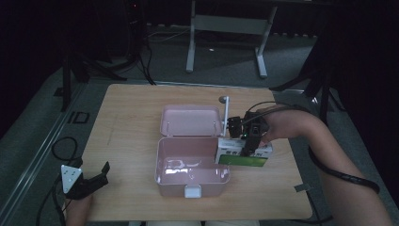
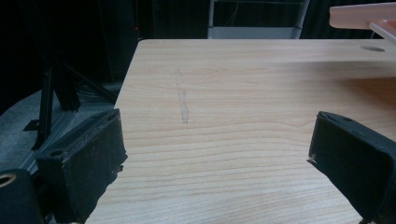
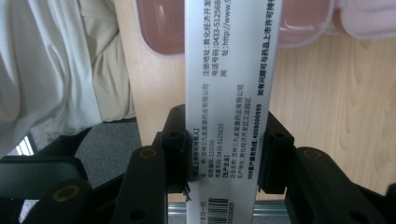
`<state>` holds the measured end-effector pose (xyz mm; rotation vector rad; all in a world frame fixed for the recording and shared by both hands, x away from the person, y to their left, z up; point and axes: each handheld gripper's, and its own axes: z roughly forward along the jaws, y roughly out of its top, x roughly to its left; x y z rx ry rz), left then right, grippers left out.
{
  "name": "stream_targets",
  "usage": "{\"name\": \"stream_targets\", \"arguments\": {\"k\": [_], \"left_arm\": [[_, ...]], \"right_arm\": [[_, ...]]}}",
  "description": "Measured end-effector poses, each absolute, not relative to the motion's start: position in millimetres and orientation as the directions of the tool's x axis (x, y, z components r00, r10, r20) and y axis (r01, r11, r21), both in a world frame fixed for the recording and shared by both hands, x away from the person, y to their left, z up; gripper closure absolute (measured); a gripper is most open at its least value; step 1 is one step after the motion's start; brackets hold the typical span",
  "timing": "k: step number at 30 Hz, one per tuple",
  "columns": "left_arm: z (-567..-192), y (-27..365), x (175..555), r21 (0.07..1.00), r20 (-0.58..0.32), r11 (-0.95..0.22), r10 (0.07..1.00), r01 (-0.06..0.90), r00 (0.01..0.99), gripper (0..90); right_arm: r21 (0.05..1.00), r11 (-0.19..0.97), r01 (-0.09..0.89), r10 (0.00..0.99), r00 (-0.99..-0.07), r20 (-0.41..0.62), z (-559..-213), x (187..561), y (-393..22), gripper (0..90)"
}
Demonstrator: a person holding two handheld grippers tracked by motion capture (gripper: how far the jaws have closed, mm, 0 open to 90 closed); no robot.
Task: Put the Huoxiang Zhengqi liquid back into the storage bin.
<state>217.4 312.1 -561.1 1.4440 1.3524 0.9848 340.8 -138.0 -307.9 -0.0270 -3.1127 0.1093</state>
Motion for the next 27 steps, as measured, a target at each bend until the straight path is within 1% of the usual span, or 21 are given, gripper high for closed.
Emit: {"name": "stream_targets", "arguments": {"k": [8, 15, 27], "left_arm": [[-561.1, 311.9, 217.4, 0.96, -0.024, -0.001, 0.996, 0.281, 0.084, 4.0], [-561.2, 312.0, 217.3, 0.96, -0.025, 0.0, 0.996, 0.279, 0.086, 4.0], [-561.3, 312.1, 217.0, 0.961, -0.027, 0.001, 0.996, 0.275, 0.09, 4.0]], "right_arm": [[-0.072, 0.997, -0.019, -0.016, -0.999, 0.042, -314.2, 339.7, -112.0, 62.0], [-0.07, 0.997, -0.023, -0.02, -0.999, 0.047, -315.2, 341.2, -95.4, 62.0], [-0.089, 0.994, -0.068, -0.063, -0.996, 0.063, -325.3, 339.8, -58.3, 61.9]]}}
